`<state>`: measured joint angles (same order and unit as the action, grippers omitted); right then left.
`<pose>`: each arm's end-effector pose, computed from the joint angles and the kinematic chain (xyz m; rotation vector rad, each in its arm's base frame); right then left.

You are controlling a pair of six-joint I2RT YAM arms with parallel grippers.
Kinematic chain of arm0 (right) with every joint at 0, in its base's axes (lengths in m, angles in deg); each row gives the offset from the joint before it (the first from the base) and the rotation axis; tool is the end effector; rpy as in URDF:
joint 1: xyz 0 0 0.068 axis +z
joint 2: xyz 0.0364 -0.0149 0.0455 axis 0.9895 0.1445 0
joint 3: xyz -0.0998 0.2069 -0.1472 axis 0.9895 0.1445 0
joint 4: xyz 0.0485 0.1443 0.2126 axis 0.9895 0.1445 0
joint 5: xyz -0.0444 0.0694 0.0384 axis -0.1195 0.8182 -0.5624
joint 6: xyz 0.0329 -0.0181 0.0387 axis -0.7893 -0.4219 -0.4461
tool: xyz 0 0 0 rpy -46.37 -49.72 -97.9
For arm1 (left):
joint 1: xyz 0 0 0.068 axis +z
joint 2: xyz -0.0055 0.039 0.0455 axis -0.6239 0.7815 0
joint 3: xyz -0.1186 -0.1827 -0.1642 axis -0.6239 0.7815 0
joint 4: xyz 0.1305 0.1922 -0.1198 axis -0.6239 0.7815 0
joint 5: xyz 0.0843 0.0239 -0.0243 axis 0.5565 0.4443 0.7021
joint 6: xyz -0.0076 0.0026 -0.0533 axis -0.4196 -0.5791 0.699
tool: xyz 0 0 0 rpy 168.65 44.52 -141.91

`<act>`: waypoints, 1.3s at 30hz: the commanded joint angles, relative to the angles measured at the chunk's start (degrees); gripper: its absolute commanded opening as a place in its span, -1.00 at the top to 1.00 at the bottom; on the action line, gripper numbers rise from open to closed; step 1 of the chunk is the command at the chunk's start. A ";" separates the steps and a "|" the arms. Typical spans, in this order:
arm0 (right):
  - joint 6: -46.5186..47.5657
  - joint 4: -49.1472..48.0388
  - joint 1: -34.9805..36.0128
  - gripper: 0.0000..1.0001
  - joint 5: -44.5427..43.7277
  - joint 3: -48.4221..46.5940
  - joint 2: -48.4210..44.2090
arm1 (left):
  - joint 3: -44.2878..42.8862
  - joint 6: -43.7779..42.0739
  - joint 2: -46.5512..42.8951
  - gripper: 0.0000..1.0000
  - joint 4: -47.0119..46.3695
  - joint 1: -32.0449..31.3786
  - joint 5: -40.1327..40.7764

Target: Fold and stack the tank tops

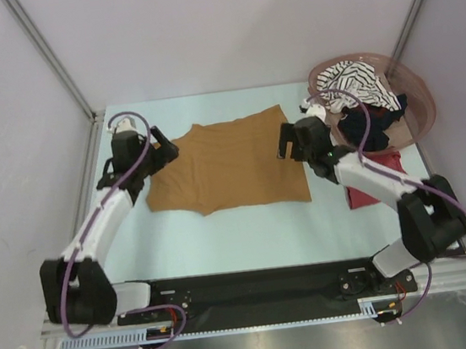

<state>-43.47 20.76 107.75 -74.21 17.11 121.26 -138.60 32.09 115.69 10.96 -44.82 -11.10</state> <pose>0.3093 0.1396 0.2467 0.1262 2.1524 0.1849 0.3023 -0.0330 0.2865 -0.4800 2.1263 -0.3831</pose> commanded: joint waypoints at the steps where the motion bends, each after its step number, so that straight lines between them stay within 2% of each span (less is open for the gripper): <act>1: -1.56 -2.97 2.58 -0.99 -8.88 8.47 -13.84 | 9.40 2.63 -14.07 -0.99 -4.92 -4.05 2.73; 5: -4.28 -2.89 1.80 -1.00 -5.82 17.18 -23.44 | 19.68 3.60 -26.85 -0.99 -8.95 -4.77 3.44; 8: -9.73 -0.78 -0.13 -0.48 -1.69 21.93 -28.73 | 30.04 8.07 -36.16 -1.00 -16.76 -4.24 1.06; 9: -11.13 0.01 -0.40 -0.25 -0.55 22.81 -29.62 | 32.51 11.22 -38.62 -1.00 -16.70 -4.15 4.11; 10: -12.80 0.37 -0.57 -0.17 0.77 24.65 -30.41 | 37.40 18.47 -43.08 -1.00 -16.79 -4.15 5.71; 12: -16.05 1.15 -0.23 -0.15 1.48 25.98 -32.08 | 44.00 22.31 -47.41 -0.98 -19.41 -3.98 6.08; 14: -19.38 2.29 0.39 -0.18 1.57 27.39 -32.62 | 45.97 21.71 -51.30 -0.89 -21.88 -3.80 3.45; 16: -22.91 4.49 1.79 -0.16 -1.05 27.83 -31.83 | 44.14 22.24 -50.52 -0.85 -18.30 -3.89 2.82; 18: -28.80 6.69 2.85 -0.03 -2.30 28.62 -30.51 | 40.37 22.77 -47.79 -0.76 -9.52 -3.98 2.82; 20: -31.44 7.57 3.81 -0.04 -3.17 29.23 -28.58 | 38.08 23.56 -42.27 -0.69 -3.62 -3.89 1.34; 23: -35.48 6.53 5.31 -0.07 -4.58 30.37 -26.65 | 37.27 23.82 -35.67 -0.57 -5.09 -3.98 -4.37; 27: -38.83 4.85 5.31 -0.08 -4.32 30.38 -23.83 | 39.47 27.24 -29.44 -0.53 -8.08 -4.06 -5.35; 34: -42.60 1.52 4.43 -0.08 -3.53 30.20 -18.83 | 39.03 27.60 -25.90 -0.41 -9.23 -5.64 -4.12; 39: -44.45 -4.19 3.47 0.08 -2.21 30.99 -13.29 | 40.61 30.75 -25.99 -0.34 -9.58 -7.31 -1.23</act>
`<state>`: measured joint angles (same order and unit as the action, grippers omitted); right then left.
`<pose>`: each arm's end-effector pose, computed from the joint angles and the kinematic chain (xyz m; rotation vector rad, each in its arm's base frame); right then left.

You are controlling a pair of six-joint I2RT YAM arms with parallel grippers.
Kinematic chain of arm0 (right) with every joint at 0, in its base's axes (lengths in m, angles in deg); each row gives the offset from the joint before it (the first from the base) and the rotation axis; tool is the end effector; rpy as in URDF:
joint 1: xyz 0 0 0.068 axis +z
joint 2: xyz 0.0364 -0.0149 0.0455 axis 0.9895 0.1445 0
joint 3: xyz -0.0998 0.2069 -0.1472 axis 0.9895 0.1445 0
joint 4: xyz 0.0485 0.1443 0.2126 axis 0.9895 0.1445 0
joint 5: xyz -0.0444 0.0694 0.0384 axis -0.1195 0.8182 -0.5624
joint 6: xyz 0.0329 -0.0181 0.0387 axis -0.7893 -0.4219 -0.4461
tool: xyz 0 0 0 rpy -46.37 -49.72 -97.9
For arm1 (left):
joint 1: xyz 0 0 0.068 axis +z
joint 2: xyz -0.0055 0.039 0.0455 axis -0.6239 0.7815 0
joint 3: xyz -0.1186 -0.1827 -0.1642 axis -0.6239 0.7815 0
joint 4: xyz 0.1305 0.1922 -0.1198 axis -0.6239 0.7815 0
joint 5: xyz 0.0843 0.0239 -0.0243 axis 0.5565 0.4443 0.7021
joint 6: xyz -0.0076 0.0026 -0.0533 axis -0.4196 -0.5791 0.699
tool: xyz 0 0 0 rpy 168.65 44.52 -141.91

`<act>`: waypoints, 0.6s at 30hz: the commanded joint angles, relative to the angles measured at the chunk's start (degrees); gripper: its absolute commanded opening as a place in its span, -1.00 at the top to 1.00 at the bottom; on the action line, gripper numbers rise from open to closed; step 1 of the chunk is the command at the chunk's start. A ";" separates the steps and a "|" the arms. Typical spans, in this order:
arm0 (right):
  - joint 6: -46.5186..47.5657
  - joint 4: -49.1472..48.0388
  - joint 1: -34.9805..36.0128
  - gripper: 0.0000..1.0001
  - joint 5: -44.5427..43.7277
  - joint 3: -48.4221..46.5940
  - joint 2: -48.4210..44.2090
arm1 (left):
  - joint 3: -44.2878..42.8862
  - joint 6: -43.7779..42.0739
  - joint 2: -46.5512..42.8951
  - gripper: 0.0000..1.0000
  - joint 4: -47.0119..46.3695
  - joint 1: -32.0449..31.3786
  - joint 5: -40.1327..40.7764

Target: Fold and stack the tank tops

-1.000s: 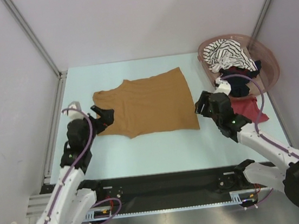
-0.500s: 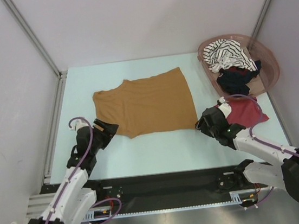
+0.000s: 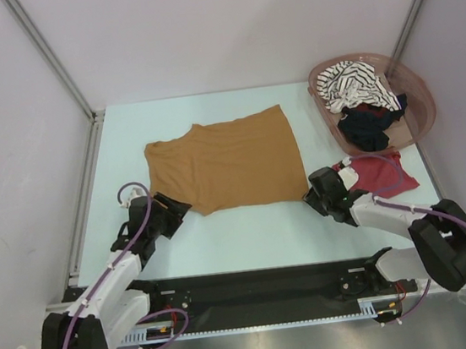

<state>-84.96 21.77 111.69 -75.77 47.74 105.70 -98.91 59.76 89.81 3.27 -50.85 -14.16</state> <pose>0.1979 0.1011 0.1511 0.8720 2.2720 0.3715 0.1732 -0.0396 0.1666 -0.9173 2.1796 -0.7047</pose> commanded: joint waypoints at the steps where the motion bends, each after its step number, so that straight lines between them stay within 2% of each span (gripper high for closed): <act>1: -3.23 -5.82 -0.47 0.13 -0.74 0.20 2.98 | 1.19 3.62 -0.11 -0.33 -2.32 -1.55 2.10; 2: -3.67 -5.82 -0.55 0.21 -1.01 0.11 3.77 | 1.54 4.14 -0.03 -0.32 -2.76 -1.81 2.19; 5: -4.37 -5.74 -0.47 0.78 -2.50 0.19 4.30 | 1.46 5.90 1.46 -0.26 -3.47 -3.74 2.98; 8: -4.38 -5.04 -0.12 0.98 -3.29 0.02 3.95 | 0.05 8.01 3.74 -0.22 -1.54 -6.37 7.28; 13: -4.20 -3.89 -0.03 1.00 -4.17 0.02 2.55 | 0.22 9.42 6.48 -0.13 -3.98 -8.93 8.34; 16: -4.03 -3.62 -0.03 1.00 -4.35 0.02 1.67 | 0.66 9.77 8.67 0.06 -9.00 -10.95 9.40; 17: -3.85 -3.80 0.06 1.00 -4.44 0.02 1.32 | 0.05 8.99 10.42 0.18 -9.88 -11.30 9.92; 18: -3.76 -3.71 -0.03 1.00 -4.35 0.02 1.14 | -0.56 8.98 11.48 0.19 -9.62 -11.48 10.10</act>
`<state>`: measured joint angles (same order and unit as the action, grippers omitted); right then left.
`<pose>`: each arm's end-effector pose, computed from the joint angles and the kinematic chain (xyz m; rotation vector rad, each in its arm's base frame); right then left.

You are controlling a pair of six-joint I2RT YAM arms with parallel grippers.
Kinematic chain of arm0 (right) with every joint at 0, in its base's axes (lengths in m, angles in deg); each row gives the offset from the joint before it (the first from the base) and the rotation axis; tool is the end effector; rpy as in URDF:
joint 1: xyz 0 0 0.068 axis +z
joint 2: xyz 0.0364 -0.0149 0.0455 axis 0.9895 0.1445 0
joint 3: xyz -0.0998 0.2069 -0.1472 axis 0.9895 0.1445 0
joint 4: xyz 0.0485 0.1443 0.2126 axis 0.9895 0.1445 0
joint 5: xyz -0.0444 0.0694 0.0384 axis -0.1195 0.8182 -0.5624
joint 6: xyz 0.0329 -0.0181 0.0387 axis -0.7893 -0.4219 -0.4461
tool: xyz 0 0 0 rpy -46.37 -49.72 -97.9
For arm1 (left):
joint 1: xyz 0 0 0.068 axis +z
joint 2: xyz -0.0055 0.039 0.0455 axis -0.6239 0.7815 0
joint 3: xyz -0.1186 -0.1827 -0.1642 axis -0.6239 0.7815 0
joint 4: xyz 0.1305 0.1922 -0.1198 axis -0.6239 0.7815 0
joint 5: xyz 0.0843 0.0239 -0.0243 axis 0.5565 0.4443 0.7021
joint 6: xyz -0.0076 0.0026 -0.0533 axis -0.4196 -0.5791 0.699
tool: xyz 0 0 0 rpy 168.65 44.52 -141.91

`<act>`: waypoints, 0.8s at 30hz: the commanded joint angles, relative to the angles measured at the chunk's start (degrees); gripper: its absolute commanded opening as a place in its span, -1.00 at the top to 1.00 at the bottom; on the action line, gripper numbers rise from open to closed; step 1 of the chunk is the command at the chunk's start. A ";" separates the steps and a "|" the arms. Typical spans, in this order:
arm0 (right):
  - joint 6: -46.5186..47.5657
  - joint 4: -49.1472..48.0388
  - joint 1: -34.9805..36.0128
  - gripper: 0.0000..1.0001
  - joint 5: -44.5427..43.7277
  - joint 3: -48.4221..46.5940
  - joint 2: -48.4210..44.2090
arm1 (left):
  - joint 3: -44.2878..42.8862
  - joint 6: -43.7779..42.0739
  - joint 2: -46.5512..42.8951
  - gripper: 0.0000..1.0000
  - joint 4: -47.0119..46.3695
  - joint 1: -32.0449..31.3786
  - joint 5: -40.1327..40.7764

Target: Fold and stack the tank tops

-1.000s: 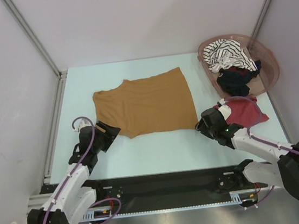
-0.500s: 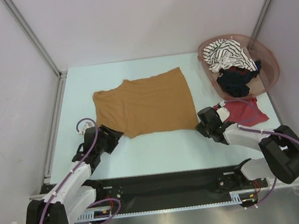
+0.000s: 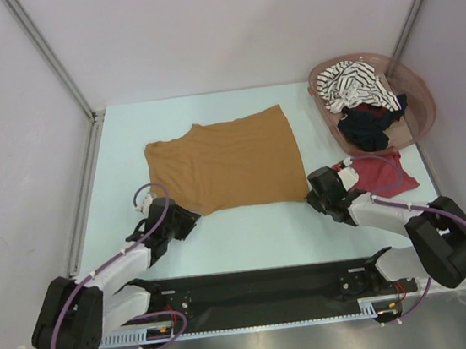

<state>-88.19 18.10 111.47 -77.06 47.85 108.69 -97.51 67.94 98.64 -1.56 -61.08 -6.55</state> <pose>0.2043 0.1029 0.1445 0.9452 2.2254 0.3836 0.1726 -0.0685 0.1409 -0.9779 2.2527 -0.6527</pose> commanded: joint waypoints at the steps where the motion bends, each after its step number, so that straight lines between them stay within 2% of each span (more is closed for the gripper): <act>1: -0.44 0.05 0.19 1.00 -3.06 -0.09 -2.03 | -2.58 0.63 3.70 0.19 -4.88 -1.34 2.58; 5: -0.26 0.48 0.28 1.00 -3.23 -0.09 -2.91 | -4.25 -0.69 8.19 0.14 -6.63 -2.21 1.88; 11: 0.09 0.92 0.28 1.00 -3.50 0.18 -3.53 | -3.90 0.72 10.21 -0.04 -9.62 -4.33 3.11; 12: 0.09 0.84 0.37 1.00 -3.59 0.26 -3.70 | -4.08 0.72 10.48 0.05 -9.80 -4.59 3.02; 13: 0.35 0.84 0.28 1.00 -3.59 0.26 -3.61 | -4.08 0.72 10.48 0.05 -9.02 -4.50 3.11; 14: 0.18 0.93 0.37 1.00 -3.50 0.26 -3.70 | -4.34 1.16 9.96 0.17 -7.88 -4.59 3.55; 19: 0.18 0.49 0.10 1.00 -3.50 0.35 -3.44 | -2.76 1.95 7.14 0.14 -8.31 -5.12 6.54; 24: 0.35 0.92 0.19 1.00 -3.67 0.00 -3.61 | -4.25 2.12 10.39 0.16 -9.36 -5.20 6.01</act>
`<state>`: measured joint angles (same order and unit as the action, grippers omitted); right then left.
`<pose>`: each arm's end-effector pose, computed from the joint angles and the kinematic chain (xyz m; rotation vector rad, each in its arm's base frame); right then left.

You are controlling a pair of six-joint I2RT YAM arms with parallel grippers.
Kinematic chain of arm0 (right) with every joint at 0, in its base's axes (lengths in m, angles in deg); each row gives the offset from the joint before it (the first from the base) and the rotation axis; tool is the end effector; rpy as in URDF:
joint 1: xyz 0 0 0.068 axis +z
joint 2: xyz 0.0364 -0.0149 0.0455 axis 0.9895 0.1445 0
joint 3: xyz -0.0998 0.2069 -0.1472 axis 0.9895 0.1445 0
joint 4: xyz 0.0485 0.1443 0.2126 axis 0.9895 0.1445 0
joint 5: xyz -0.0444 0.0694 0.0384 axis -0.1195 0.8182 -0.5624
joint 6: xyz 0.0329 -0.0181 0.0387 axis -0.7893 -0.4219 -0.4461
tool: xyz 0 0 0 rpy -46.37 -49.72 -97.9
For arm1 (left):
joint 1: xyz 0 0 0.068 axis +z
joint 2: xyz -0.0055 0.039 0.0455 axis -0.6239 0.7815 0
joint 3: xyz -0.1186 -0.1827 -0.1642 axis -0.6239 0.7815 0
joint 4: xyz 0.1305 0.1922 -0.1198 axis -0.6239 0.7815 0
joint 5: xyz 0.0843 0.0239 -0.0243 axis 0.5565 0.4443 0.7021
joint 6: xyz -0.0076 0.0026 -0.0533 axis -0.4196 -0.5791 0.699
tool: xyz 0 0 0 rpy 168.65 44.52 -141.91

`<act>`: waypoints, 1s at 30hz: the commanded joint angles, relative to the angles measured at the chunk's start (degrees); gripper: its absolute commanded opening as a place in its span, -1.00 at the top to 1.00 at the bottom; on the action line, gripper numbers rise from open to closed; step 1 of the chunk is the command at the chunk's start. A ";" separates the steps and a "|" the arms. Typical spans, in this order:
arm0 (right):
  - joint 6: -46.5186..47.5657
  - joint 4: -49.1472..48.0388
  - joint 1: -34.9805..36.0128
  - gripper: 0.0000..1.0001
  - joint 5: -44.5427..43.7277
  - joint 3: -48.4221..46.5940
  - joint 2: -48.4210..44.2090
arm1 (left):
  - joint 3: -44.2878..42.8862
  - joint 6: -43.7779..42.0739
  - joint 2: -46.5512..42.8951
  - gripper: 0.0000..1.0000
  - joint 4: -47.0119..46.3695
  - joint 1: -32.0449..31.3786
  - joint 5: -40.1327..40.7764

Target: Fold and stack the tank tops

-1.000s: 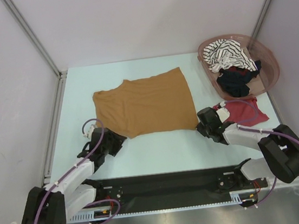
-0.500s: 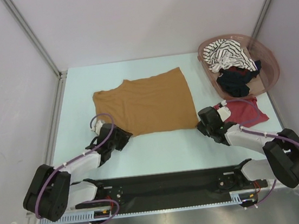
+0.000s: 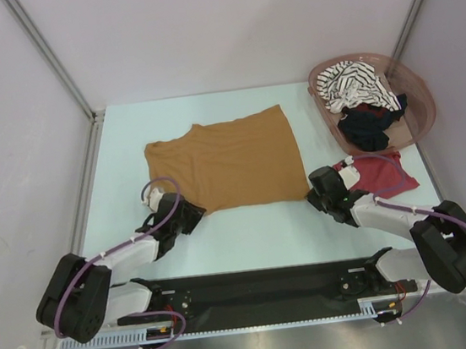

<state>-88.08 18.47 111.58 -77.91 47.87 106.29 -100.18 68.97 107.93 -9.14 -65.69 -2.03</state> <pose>0.2024 0.1018 0.1527 0.9413 2.1894 0.4019 0.1892 -0.0905 0.1362 -0.9322 2.2329 -0.6336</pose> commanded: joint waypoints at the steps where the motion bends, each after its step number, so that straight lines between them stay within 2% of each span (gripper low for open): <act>1: 0.24 0.82 0.26 1.00 -3.17 -0.11 -1.30 | -1.59 1.19 1.63 0.17 -2.56 -0.77 1.23; 6: 0.24 2.39 0.70 1.00 -4.14 -0.46 -1.91 | -3.17 1.80 5.06 0.34 -2.39 -2.35 2.63; 8: -0.11 2.75 1.13 1.00 -4.58 -0.46 -2.17 | -2.38 3.21 5.76 0.56 -3.96 -3.05 3.15; 11: -0.37 3.80 1.49 1.00 -5.37 -0.46 -2.53 | -3.16 3.47 6.99 0.73 -3.28 -3.58 4.12; 13: -0.29 4.86 1.66 1.00 -5.98 -0.46 -3.40 | -4.04 2.95 7.26 0.99 -2.14 -3.67 4.12; 18: -0.10 12.49 2.19 1.00 -8.18 -1.86 -5.78 | -4.58 1.28 2.35 0.99 5.07 -3.58 6.49; 23: -0.90 21.19 5.17 1.00 -11.43 -4.68 -7.09 | -2.82 0.14 -3.46 0.99 9.90 -3.58 4.92; 30: 1.20 21.74 6.67 1.00 -13.81 -6.43 -9.03 | -7.03 -3.55 -5.93 0.99 15.71 -3.50 3.77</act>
<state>-87.95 37.46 118.22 -86.19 44.00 98.40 -103.76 68.68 102.42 2.61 -68.90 1.76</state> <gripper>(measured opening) 0.018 0.011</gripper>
